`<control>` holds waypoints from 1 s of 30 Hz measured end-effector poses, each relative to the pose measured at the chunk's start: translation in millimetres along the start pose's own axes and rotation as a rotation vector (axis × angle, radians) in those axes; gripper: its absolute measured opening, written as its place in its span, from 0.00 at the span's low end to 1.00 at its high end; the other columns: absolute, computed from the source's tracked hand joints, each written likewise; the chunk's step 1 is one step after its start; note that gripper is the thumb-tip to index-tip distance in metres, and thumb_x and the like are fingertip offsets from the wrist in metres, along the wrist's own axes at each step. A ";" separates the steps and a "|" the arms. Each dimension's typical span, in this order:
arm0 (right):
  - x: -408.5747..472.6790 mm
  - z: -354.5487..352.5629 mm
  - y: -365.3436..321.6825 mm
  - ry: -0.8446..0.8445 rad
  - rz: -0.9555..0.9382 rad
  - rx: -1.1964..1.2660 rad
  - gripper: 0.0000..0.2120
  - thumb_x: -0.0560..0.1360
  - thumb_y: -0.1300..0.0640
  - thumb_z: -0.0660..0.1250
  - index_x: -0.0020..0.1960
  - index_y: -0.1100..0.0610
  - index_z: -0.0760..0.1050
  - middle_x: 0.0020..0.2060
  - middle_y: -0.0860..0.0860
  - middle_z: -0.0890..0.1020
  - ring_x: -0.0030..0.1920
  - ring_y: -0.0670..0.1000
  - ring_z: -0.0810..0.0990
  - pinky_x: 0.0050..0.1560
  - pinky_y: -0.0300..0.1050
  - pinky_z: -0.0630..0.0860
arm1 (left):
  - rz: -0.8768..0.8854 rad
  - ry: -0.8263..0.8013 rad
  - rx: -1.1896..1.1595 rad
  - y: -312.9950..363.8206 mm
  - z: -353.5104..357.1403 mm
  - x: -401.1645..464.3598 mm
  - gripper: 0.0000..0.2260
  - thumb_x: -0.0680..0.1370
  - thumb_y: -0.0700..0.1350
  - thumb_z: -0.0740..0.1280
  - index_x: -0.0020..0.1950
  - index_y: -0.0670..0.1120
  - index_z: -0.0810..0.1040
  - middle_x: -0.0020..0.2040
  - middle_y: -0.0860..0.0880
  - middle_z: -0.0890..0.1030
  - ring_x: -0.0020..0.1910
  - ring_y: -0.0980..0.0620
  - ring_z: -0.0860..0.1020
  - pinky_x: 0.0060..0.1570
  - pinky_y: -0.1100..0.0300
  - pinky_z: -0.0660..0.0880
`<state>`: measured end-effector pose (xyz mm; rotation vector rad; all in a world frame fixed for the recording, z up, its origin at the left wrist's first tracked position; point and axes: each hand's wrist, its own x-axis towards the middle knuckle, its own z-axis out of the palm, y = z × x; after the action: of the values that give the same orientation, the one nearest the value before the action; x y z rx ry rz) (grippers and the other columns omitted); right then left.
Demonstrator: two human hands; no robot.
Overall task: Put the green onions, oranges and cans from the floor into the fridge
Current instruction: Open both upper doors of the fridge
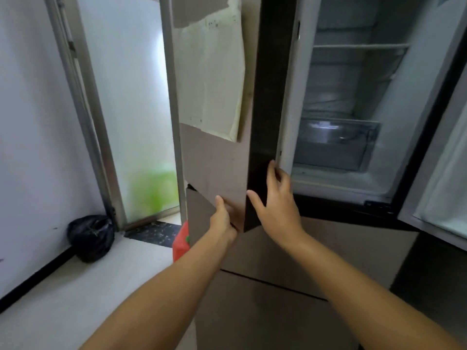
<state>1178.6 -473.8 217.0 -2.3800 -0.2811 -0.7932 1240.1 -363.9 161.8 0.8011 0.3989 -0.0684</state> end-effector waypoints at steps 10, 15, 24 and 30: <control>-39.1 -6.4 -39.9 -0.011 -0.370 0.032 0.21 0.78 0.57 0.58 0.71 0.55 0.68 0.70 0.56 0.69 0.70 0.56 0.68 0.69 0.55 0.65 | 0.127 0.006 0.198 61.8 -78.2 -37.3 0.14 0.78 0.54 0.63 0.55 0.45 0.76 0.36 0.45 0.83 0.36 0.49 0.82 0.31 0.58 0.80; -15.9 -11.4 -49.4 -0.039 -0.134 0.222 0.26 0.81 0.55 0.56 0.77 0.55 0.53 0.76 0.52 0.56 0.76 0.50 0.55 0.73 0.42 0.52 | 0.405 0.162 0.327 107.1 -107.7 -48.5 0.18 0.77 0.55 0.60 0.55 0.43 0.78 0.54 0.43 0.81 0.56 0.41 0.79 0.60 0.46 0.75; -8.9 69.3 -128.0 -0.067 -0.209 -0.004 0.32 0.77 0.43 0.40 0.75 0.55 0.59 0.74 0.52 0.64 0.76 0.50 0.56 0.75 0.61 0.44 | 1.229 0.070 0.957 185.3 -92.0 -128.7 0.34 0.78 0.57 0.62 0.78 0.53 0.48 0.79 0.51 0.49 0.77 0.53 0.51 0.70 0.57 0.52; -1.8 110.0 -168.0 0.063 -0.325 -0.114 0.23 0.75 0.51 0.58 0.68 0.56 0.71 0.60 0.52 0.77 0.64 0.54 0.73 0.69 0.71 0.55 | 1.180 0.063 1.144 216.2 -101.2 -97.3 0.42 0.74 0.62 0.60 0.77 0.52 0.37 0.78 0.48 0.35 0.78 0.47 0.39 0.75 0.42 0.46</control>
<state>1166.6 -273.7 226.9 -2.4422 -0.6233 -1.0555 1162.9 -149.9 282.9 2.0609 -0.1593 0.9086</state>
